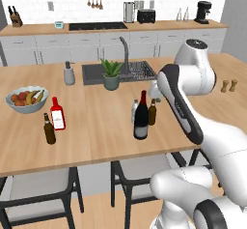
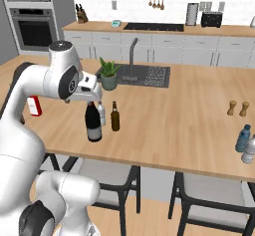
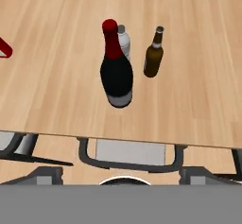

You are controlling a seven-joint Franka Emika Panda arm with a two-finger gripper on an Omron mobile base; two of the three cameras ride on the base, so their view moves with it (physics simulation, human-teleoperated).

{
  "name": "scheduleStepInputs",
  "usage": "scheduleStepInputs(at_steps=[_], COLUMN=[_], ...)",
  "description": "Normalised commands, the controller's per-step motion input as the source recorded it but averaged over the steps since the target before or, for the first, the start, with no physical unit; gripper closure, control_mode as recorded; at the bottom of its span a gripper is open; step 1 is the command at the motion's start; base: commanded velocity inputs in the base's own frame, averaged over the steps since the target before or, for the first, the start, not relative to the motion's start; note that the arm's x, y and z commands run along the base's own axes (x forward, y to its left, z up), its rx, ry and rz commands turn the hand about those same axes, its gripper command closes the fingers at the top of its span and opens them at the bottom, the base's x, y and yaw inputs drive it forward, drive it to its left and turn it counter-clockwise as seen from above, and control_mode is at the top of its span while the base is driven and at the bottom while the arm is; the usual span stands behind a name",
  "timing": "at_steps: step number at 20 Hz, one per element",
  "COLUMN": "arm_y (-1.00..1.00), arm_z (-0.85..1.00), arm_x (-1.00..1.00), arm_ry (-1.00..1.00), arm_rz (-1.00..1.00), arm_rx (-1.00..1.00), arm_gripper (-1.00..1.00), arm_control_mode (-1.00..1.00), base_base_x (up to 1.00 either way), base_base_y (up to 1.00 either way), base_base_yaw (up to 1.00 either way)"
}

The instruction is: Move the plastic bottles in the middle to the plastics group, and the glass bottles in the middle to the glass group.

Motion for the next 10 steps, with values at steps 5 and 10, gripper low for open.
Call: scheduleStepInputs(at_steps=[5,10], arm_y=[0.13,0.27], arm_z=[0.01,-0.02], arm_x=[0.36,0.89], arm_ry=[-0.13,0.0], arm_rz=[-0.01,-0.07], arm_rx=[-0.01,0.0], arm_gripper=[-1.0,-1.0], arm_control_mode=[-1.0,-1.0], base_base_x=[0.0,0.0], base_base_y=[0.0,0.0], base_base_yaw=[0.0,0.0])
